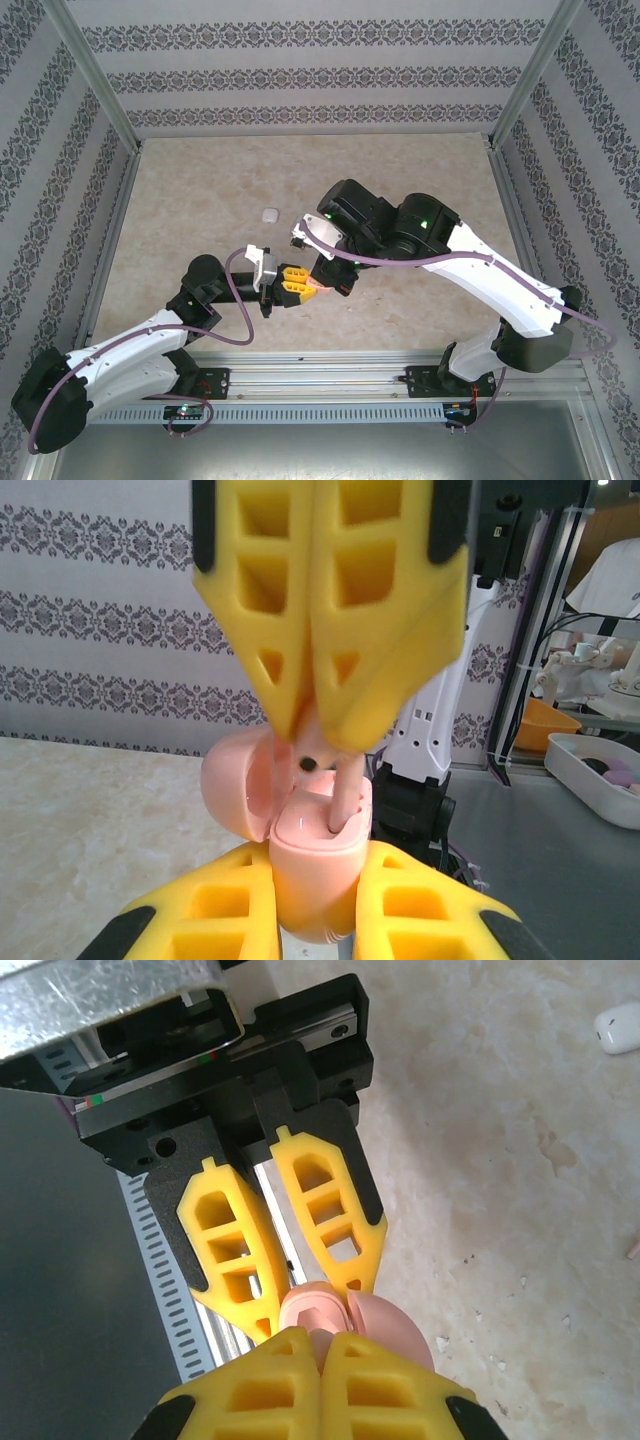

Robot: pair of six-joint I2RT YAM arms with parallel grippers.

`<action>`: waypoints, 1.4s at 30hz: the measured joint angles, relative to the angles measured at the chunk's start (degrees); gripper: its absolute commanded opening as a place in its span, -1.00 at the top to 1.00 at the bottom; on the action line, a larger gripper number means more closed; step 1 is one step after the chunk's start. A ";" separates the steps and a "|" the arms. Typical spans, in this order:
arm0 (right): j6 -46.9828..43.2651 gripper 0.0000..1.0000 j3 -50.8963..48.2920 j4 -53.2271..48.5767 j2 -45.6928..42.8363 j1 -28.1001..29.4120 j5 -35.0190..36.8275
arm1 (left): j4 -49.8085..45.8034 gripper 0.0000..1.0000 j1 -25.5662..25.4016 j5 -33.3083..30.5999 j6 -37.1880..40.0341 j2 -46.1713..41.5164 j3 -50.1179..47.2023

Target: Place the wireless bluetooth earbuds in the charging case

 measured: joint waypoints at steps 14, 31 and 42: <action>-0.46 0.57 -1.18 0.26 1.03 -0.02 -0.98 | -0.98 1.00 0.00 0.81 0.00 0.02 0.11; 2.56 0.11 -1.18 1.79 1.55 -0.09 -1.03 | -2.03 1.00 0.37 -1.62 0.00 0.13 0.11; 7.30 0.09 -1.22 7.61 0.72 -1.77 0.04 | -1.79 1.00 0.37 -1.31 0.00 0.11 0.11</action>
